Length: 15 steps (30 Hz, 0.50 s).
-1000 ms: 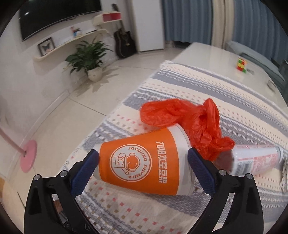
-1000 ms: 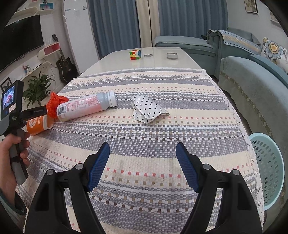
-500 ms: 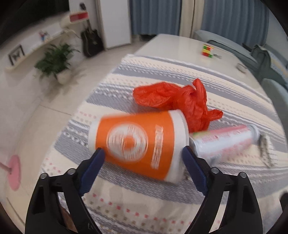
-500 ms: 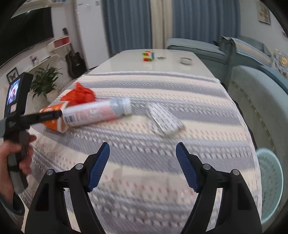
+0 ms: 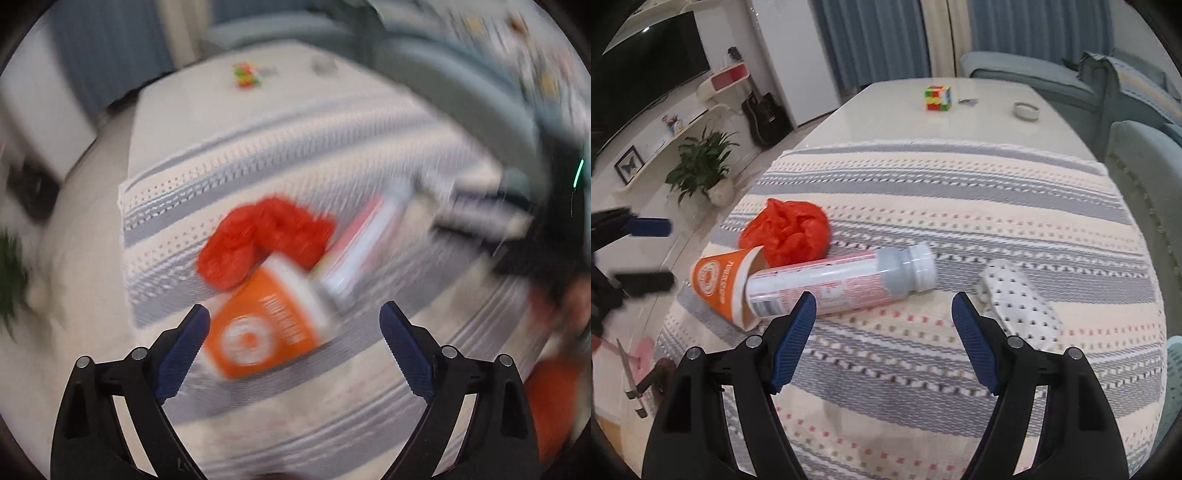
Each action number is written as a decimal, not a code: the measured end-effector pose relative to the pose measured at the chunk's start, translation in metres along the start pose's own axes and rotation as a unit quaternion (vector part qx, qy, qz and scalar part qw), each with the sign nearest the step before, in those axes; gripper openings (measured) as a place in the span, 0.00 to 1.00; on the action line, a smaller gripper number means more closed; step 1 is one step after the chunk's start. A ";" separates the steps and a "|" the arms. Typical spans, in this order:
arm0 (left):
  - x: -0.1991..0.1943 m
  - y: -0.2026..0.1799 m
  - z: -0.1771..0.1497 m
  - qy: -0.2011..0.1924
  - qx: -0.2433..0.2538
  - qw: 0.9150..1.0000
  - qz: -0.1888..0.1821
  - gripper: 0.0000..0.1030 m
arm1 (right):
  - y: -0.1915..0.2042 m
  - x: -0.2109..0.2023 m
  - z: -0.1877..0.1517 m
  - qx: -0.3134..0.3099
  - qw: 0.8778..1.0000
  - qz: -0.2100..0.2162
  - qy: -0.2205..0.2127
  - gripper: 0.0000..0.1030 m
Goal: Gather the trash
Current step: 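Move both tools back over the table toward the orange cup and bottle, then grasp the orange soy-milk cup with the left tool while the right tool grasps the pink bottle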
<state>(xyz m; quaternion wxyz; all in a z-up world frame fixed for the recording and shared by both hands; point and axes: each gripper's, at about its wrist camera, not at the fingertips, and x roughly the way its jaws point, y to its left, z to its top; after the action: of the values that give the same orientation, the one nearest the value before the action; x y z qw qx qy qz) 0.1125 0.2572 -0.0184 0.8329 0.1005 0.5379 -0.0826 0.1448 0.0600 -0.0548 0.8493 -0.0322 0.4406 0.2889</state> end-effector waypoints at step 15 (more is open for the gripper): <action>0.088 0.028 -0.015 0.105 0.059 0.992 -0.044 0.86 | 0.003 0.055 0.005 0.159 0.983 0.045 0.081 0.70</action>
<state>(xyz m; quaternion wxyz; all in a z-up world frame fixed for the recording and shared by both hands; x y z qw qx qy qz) 0.1422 0.2851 -0.1027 0.7597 0.1340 0.6207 -0.1402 0.1712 0.0897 -0.0929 0.7914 0.0998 0.5489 0.2500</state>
